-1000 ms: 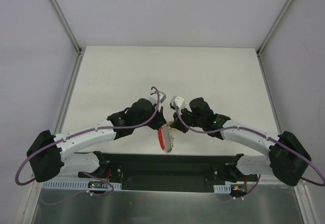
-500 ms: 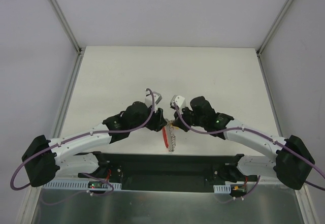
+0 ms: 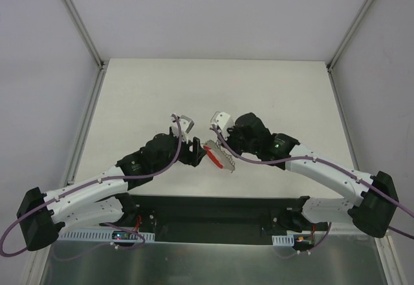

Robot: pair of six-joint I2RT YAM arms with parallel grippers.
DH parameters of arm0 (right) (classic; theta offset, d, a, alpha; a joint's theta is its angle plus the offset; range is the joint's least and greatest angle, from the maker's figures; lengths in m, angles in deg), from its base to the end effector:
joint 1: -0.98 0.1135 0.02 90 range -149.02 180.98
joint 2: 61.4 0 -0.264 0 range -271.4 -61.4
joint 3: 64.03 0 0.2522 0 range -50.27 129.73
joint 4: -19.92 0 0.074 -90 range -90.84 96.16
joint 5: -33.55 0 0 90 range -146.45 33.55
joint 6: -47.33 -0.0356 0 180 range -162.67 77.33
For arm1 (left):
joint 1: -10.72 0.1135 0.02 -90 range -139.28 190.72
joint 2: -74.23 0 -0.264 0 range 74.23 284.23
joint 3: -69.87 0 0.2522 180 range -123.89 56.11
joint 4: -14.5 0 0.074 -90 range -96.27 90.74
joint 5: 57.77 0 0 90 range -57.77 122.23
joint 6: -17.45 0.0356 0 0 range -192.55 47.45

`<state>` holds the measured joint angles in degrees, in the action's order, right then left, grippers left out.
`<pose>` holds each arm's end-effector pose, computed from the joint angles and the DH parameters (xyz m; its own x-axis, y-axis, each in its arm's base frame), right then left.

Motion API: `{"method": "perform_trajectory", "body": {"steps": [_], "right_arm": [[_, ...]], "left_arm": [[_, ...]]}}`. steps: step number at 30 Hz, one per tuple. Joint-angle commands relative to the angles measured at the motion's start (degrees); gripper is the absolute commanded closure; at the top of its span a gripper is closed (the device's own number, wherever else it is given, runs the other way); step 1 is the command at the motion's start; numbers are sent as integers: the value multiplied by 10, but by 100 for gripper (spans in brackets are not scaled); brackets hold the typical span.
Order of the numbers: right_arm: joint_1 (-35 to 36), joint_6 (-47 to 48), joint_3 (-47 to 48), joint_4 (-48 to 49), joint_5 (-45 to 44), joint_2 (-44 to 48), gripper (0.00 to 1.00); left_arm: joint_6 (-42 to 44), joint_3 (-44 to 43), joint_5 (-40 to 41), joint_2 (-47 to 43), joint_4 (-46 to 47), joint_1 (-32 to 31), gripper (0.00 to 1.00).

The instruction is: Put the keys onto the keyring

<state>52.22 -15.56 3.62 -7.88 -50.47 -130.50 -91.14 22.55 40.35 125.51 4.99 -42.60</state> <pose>0.1683 0.2155 0.3003 0.1070 -0.5906 -0.7998 -0.8804 0.3175 -0.3523 0.1311 -0.1676 0.2766 -0.3588 -0.0466 -0.9322 0.6304 0.7245 -0.2788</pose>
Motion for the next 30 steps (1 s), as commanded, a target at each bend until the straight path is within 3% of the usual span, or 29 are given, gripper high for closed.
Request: {"method": "perform_trajectory", "body": {"steps": [1, 6, 10, 15, 21, 27, 30], "right_arm": [[35, 22, 55, -73, -164, -12, 99], [37, 19, 50, -51, -117, 1, 99], [38, 14, 44, -35, -74, 4, 99], [37, 14, 24, -9, -39, 12, 99], [37, 17, -4, 15, 2, 34, 99], [37, 24, -19, 26, 26, 52, 99], [38, 24, -20, 27, 35, 55, 99]], "left_arm": [[13, 2, 7, 13, 13, -6, 34], [12, -1, -34, 40, 39, -6, 37], [18, 20, -87, 54, 105, -6, 49], [54, 78, -149, 57, 235, -6, 54], [114, 140, -190, 26, 326, -1, 50], [158, 164, -251, 9, 357, 21, 34], [167, 169, -280, 13, 376, 32, 33]]}}
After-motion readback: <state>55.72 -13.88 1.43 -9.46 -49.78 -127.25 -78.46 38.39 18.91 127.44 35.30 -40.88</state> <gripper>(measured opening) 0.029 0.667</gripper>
